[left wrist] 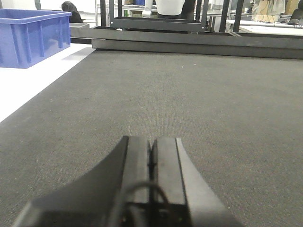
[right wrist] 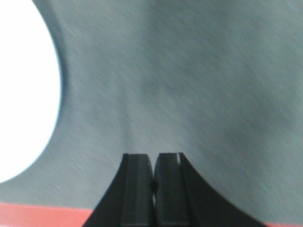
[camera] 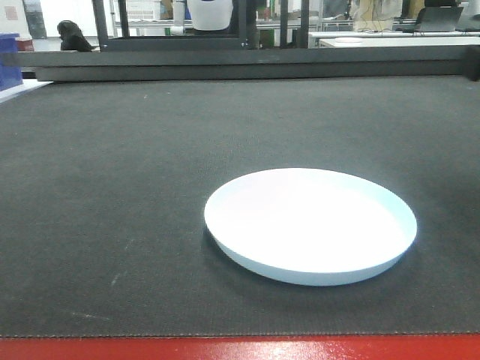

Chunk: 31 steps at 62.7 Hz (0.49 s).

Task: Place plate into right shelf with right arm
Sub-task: 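Lower the right gripper onto the plate rim and close on it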

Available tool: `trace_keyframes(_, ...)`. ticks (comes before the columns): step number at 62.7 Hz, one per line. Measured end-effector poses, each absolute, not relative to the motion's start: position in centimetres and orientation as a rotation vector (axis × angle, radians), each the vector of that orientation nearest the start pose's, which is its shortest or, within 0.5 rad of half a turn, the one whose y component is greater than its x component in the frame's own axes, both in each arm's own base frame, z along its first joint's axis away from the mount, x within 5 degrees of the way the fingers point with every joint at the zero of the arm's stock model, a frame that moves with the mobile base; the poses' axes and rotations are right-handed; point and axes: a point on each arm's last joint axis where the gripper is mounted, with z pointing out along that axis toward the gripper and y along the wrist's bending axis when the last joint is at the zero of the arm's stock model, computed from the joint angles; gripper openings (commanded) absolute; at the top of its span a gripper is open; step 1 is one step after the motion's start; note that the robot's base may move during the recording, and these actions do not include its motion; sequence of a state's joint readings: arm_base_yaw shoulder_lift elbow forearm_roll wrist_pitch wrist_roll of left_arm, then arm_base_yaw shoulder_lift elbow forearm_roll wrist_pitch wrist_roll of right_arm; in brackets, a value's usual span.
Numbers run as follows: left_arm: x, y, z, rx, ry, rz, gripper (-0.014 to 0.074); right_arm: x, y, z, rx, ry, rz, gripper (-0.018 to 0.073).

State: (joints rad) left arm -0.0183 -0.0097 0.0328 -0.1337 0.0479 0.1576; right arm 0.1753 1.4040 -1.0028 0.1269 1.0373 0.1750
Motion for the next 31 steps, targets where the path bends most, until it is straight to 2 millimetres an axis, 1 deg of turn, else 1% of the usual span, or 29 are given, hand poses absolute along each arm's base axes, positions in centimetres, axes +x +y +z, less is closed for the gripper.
trace_keyframes(4, 5.7, -0.2, 19.8, 0.038, 1.554, 0.000, -0.0128, 26.0, 6.4, 26.2, 0.056, 2.948, 0.227, 0.0566)
trace_keyframes(7, 5.7, -0.2, 19.8, 0.038, 1.554, 0.000, -0.0128, 26.8, 7.2, 25.9, 0.030, 2.964, 0.227, 0.0615)
trace_keyframes(17, 5.7, -0.2, 19.8, 0.038, 1.554, 0.000, -0.0128, 29.1, 9.6, 25.0, -0.043, 2.997, 0.224, 0.0624)
trace_keyframes(31, 5.7, -0.2, 19.8, 0.038, 1.554, 0.000, -0.0128, 31.3, 11.9, 23.9, -0.010, 3.022, 0.229, 0.0623)
